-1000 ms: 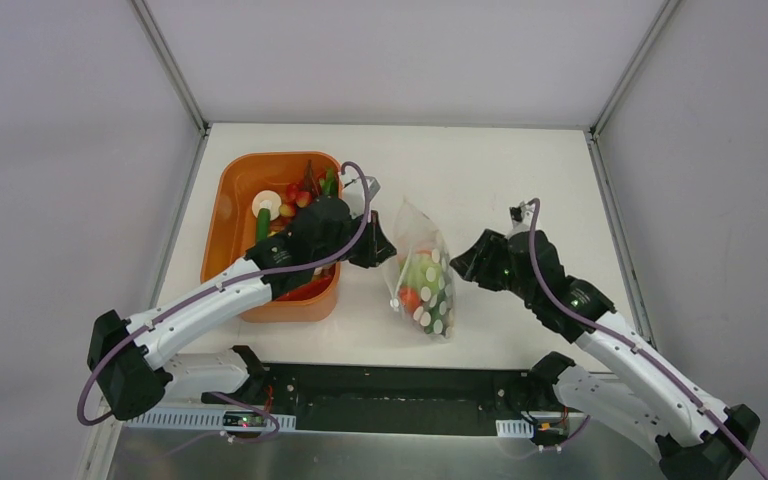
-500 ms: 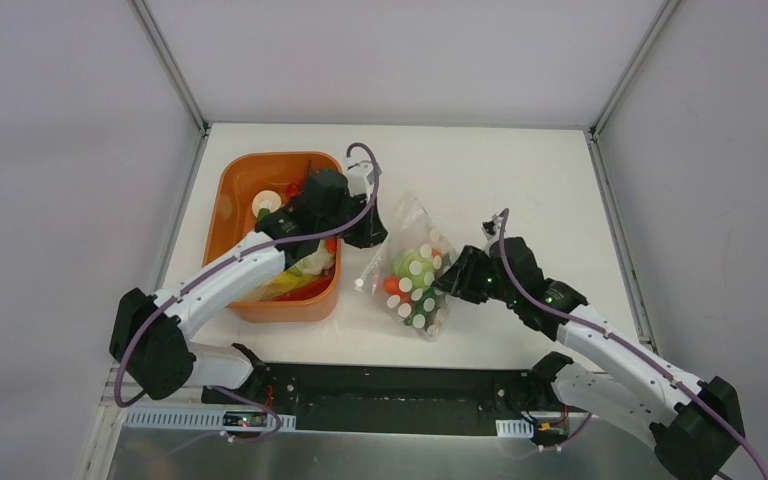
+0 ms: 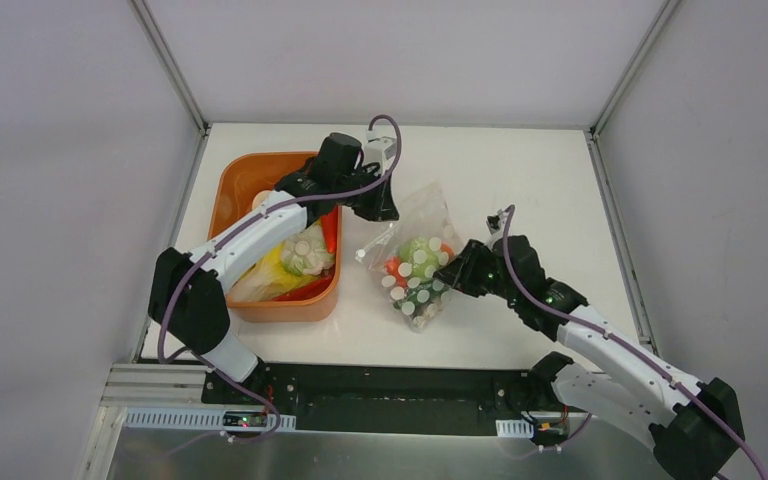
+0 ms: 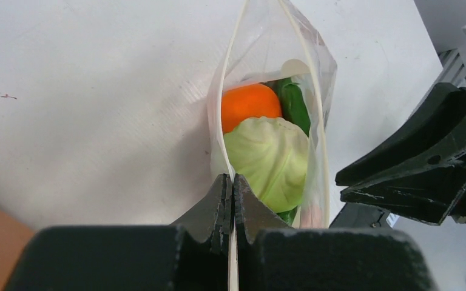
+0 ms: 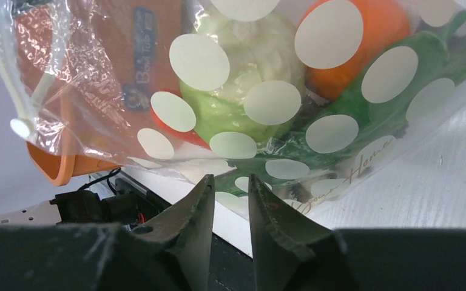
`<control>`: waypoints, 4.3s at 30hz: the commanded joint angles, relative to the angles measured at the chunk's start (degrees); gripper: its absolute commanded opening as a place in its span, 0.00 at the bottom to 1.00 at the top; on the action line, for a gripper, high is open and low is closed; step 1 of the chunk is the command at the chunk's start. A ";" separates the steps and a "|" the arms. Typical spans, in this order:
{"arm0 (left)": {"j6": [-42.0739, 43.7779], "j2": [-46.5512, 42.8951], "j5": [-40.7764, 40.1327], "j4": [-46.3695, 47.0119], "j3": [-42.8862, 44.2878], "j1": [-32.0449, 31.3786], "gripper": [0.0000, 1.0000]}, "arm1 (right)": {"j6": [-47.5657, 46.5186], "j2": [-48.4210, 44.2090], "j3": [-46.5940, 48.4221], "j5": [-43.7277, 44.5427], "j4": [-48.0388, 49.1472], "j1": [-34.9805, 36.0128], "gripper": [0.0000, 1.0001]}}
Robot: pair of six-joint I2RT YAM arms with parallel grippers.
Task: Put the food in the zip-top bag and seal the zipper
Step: Adjust the zipper food storage bag at the center of the board.
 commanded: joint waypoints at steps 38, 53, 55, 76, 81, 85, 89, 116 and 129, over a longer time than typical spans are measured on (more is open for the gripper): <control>-39.55 -24.01 -15.41 14.42 -18.90 -2.43 0.00 | -24.34 -15.16 -5.04 -1.13 12.69 12.36 0.73; -47.31 -28.58 -29.83 13.11 -22.38 -9.48 0.00 | -33.01 -12.09 -10.10 15.07 29.50 23.23 0.63; -47.41 -28.52 -30.13 11.87 -21.65 -9.70 0.00 | -34.05 -11.19 -10.67 15.01 32.10 24.06 0.60; -50.31 -27.34 -32.47 11.11 -20.36 -11.57 0.00 | -39.92 -7.81 -14.16 17.37 44.48 25.66 0.06; -50.08 -27.81 -33.35 10.33 -20.67 -11.61 0.00 | -39.03 -11.61 -14.86 19.30 44.24 25.66 0.00; -50.12 -27.91 -33.48 10.59 -20.69 -11.63 0.00 | -38.19 -12.60 -15.22 19.31 43.39 25.62 0.00; -50.33 -27.32 -32.58 11.06 -20.12 -11.64 0.00 | -37.55 -12.13 -14.51 17.81 41.33 25.69 0.00; -13.65 -41.20 -35.73 -6.30 -12.97 -11.57 0.92 | -24.60 -10.59 9.65 -25.66 10.88 -2.73 0.00; -4.04 -47.95 -31.11 -10.37 -10.02 -11.51 0.96 | -28.00 -7.74 19.09 -55.32 2.49 -6.31 0.00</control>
